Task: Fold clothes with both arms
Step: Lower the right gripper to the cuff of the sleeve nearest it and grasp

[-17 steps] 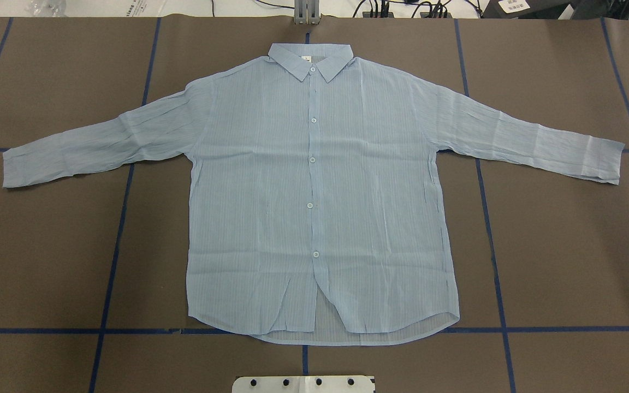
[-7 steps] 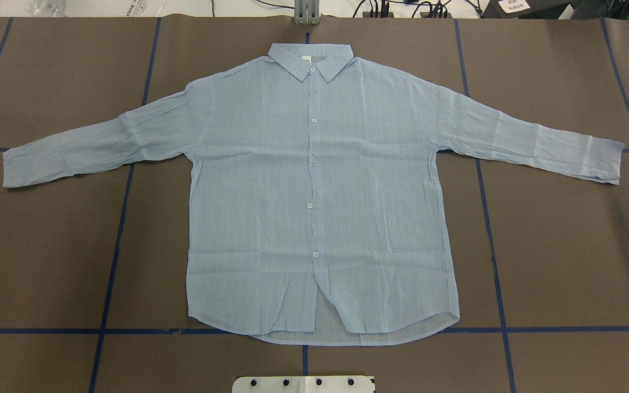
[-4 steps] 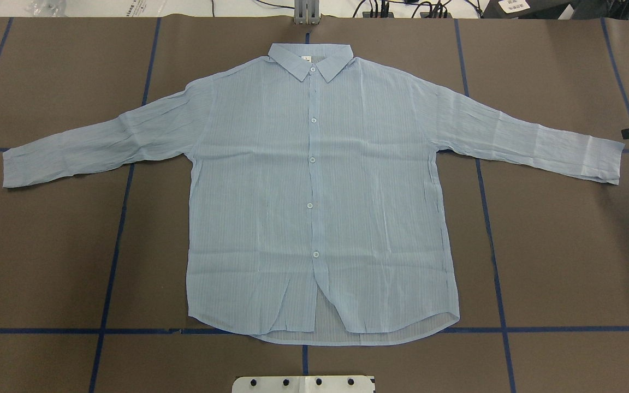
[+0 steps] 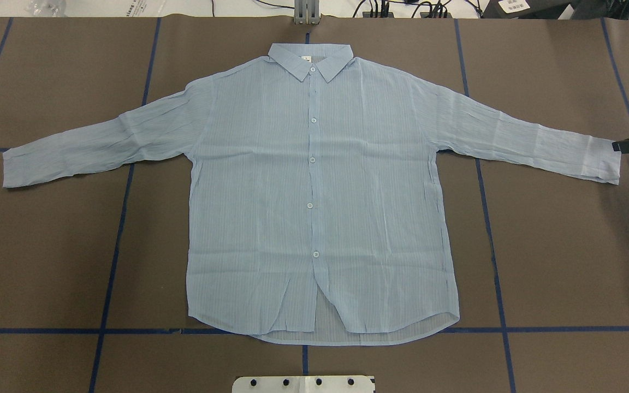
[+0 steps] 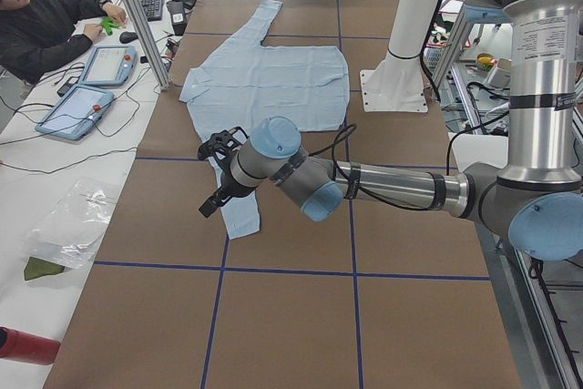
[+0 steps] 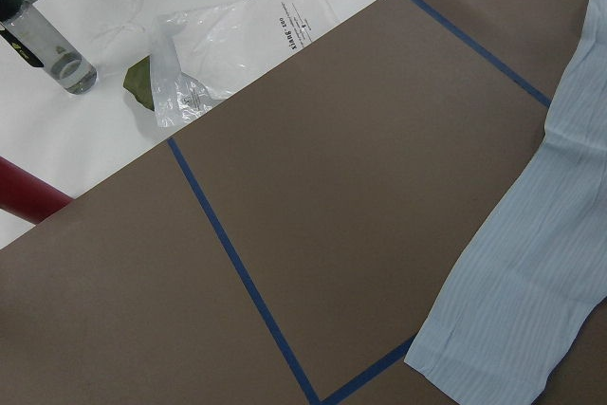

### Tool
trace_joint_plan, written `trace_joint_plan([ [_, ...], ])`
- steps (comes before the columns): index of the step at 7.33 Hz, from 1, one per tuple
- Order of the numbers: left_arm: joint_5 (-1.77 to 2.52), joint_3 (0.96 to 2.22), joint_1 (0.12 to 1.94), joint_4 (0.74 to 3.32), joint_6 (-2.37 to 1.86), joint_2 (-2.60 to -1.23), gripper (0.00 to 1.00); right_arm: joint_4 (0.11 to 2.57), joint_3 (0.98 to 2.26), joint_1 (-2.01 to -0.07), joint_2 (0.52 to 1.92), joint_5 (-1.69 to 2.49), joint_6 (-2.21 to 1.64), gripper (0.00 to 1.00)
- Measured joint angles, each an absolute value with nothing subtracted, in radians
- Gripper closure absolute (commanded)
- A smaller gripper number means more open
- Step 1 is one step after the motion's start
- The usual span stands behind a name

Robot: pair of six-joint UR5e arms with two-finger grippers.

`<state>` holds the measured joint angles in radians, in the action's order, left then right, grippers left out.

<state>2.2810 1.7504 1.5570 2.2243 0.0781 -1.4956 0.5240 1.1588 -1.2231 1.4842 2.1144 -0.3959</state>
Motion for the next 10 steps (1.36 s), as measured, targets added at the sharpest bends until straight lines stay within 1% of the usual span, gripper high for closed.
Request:
trace_joint_plan([
  [5,2.281,1.749,1.557,2.225,0.078,-1.494,0.0,0.525,1.114,-1.203,1.464,2.085,-0.391,0.52],
  [6,2.281,1.749,1.557,2.225,0.078,-1.493,0.0,0.525,1.109,-1.201,1.461,2.083,-0.39,0.58],
  [8,2.281,1.749,1.557,2.226,0.078,-1.493,0.0,0.524,1.102,-1.196,1.459,2.081,-0.388,0.77],
  [10,2.281,1.746,1.557,2.24,0.078,-1.491,0.0,0.523,1.102,-1.195,1.465,2.08,-0.388,0.83],
])
